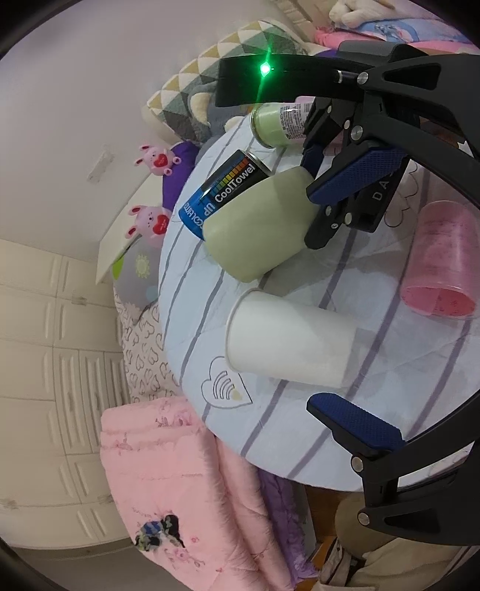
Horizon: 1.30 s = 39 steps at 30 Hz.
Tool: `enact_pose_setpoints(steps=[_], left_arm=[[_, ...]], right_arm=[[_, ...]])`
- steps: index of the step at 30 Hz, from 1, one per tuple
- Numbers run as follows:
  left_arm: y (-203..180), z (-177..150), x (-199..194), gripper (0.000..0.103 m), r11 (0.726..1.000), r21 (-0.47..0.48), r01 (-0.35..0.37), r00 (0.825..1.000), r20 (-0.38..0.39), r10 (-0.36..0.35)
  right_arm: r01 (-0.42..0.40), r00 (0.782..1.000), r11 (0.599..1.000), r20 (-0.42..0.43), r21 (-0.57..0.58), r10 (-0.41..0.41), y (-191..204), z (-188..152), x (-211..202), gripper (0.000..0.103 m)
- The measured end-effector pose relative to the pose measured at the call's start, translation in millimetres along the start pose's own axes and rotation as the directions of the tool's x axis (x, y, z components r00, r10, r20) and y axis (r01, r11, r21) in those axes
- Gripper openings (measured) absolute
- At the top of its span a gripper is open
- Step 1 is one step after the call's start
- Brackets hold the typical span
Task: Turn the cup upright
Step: 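Close the right gripper around the pale green cup's body and lift it, then carry the pale green cup toward the left gripper and rotate it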
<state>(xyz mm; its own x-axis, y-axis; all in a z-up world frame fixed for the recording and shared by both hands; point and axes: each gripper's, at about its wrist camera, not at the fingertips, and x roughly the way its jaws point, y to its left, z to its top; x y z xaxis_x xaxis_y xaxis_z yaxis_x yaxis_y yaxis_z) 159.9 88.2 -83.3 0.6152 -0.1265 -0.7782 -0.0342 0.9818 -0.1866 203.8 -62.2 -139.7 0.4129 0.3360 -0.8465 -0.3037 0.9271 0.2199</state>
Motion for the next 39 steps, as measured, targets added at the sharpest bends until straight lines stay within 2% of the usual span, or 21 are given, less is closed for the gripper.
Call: enact_pose_setpoints(steps=[8, 16, 25, 29, 32, 34, 38, 39], left_arm=[[2.7, -17.1, -20.6, 0.103, 0.999, -0.043, 0.001, 1.000, -0.009, -0.001], [-14.9, -37.7, -38.6, 0.103, 0.998, -0.063, 0.009, 0.999, -0.045, -0.012], [-58.0, -74.3, -56.1, 0.103, 0.998, -0.033, 0.058, 0.995, -0.083, -0.061], [-83.1, -88.2, -60.0, 0.103, 0.998, -0.005, 0.058, 0.995, -0.078, -0.058], [-93.8, -95.9, -57.6, 0.103, 0.999, -0.004, 0.053, 0.994, -0.091, -0.053], [-98.8, -100.8, -58.0, 0.103, 0.999, -0.001, 0.043, 0.994, -0.097, -0.043], [-102.7, -108.0, -62.2, 0.103, 1.000, 0.000, 0.006, 0.996, -0.086, -0.006], [-103.1, -109.8, -62.5, 0.103, 1.000, -0.004, 0.002, 0.996, -0.089, -0.003]], right_arm=[[-0.013, 1.000, 1.000, -0.019, -0.011, 0.013, 9.5, -28.2, -16.2, 0.071], [0.022, 0.999, 0.999, -0.026, -0.024, -0.022, 11.7, -64.9, -47.2, 0.071], [0.062, 0.998, 0.998, -0.013, 0.009, -0.061, -16.8, -129.6, -86.7, 0.071], [0.059, 0.998, 0.996, 0.011, 0.061, -0.059, -30.6, -156.9, -100.1, 0.071], [0.061, 0.997, 0.995, 0.035, 0.085, -0.064, -38.5, -165.0, -105.6, 0.071], [0.045, 0.998, 0.994, 0.048, 0.103, -0.050, -44.5, -170.8, -108.5, 0.071], [-0.038, 0.998, 0.990, 0.052, 0.139, 0.031, -50.9, -173.6, -107.5, 0.072], [-0.065, 0.997, 0.989, 0.055, 0.133, 0.058, -51.8, -172.7, -107.6, 0.081]])
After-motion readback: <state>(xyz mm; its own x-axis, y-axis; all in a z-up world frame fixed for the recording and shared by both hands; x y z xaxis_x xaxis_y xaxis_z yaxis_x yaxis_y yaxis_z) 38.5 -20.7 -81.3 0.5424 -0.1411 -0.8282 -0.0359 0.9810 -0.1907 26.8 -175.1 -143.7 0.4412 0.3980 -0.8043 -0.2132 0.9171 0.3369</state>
